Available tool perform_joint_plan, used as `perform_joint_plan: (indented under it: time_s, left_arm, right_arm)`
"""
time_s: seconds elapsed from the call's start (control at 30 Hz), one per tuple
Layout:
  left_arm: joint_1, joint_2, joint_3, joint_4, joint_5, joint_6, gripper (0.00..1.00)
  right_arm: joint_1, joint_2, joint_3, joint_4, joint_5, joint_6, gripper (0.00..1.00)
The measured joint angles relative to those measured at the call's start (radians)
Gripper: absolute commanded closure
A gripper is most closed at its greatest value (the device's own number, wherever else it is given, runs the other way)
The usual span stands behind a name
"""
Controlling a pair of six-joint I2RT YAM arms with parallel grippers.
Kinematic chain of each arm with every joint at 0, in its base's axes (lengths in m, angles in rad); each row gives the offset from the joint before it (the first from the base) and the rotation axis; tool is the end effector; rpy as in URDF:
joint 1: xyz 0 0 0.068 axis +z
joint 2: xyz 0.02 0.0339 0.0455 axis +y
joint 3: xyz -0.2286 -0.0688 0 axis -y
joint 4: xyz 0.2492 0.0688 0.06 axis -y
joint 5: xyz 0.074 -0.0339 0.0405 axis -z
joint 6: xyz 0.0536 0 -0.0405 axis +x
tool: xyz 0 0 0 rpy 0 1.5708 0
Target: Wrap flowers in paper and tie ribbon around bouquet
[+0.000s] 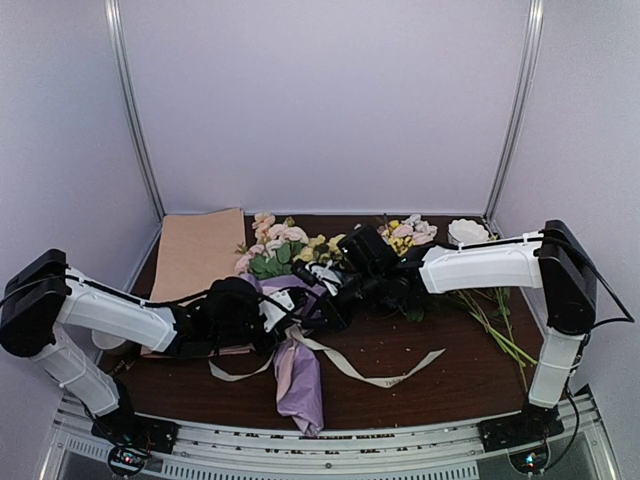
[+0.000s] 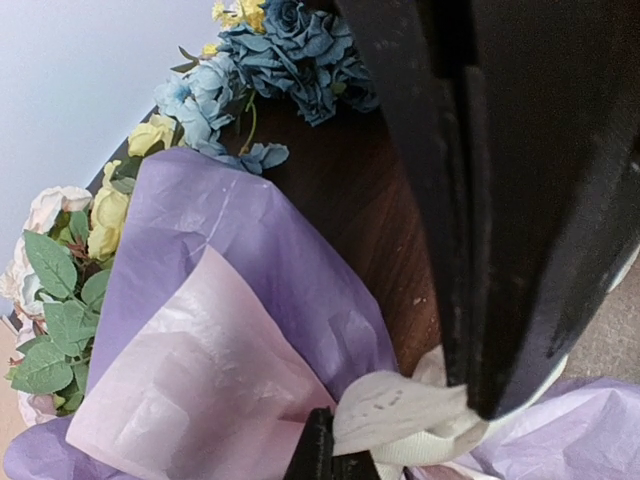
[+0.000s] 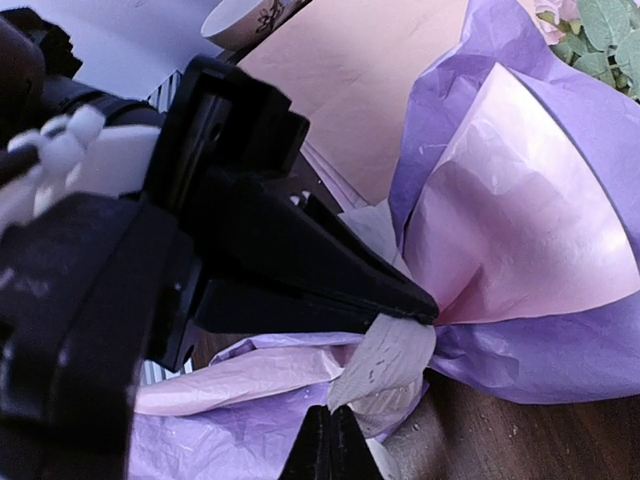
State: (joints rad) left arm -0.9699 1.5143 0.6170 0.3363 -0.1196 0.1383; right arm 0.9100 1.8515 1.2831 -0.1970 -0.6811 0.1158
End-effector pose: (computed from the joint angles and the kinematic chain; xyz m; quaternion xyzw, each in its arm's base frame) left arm 0.1846 -0.2580 0.1167 0.4351 0.7581 -0.1472 0.4628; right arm 0.2244 0.3436 0.1695 -0.4561 0.7491 0.4490 0.1711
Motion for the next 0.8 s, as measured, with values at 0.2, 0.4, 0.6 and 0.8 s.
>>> perform_joint_plan:
  time_s: [0.2,0.4,0.6,0.8]
  left_arm:
    - [0.002,0.013,-0.005,0.044,-0.026,-0.007,1.0]
    - [0.002,0.006,-0.041,0.095,-0.041,-0.01,1.0]
    - [0.002,-0.008,-0.061,0.125,-0.042,-0.01,1.0]
    - [0.002,-0.015,-0.068,0.137,-0.042,-0.01,1.0]
  right_arm:
    - [-0.029,0.0,0.001,-0.052,-0.059,-0.039,0.7]
    - [-0.167,0.001,0.011,-0.032,-0.097,-0.017,0.69]
    - [-0.181,0.111,0.154,-0.03,-0.09,-0.015,0.75]
    - [-0.135,0.233,0.239,-0.109,-0.114,-0.072,0.78]
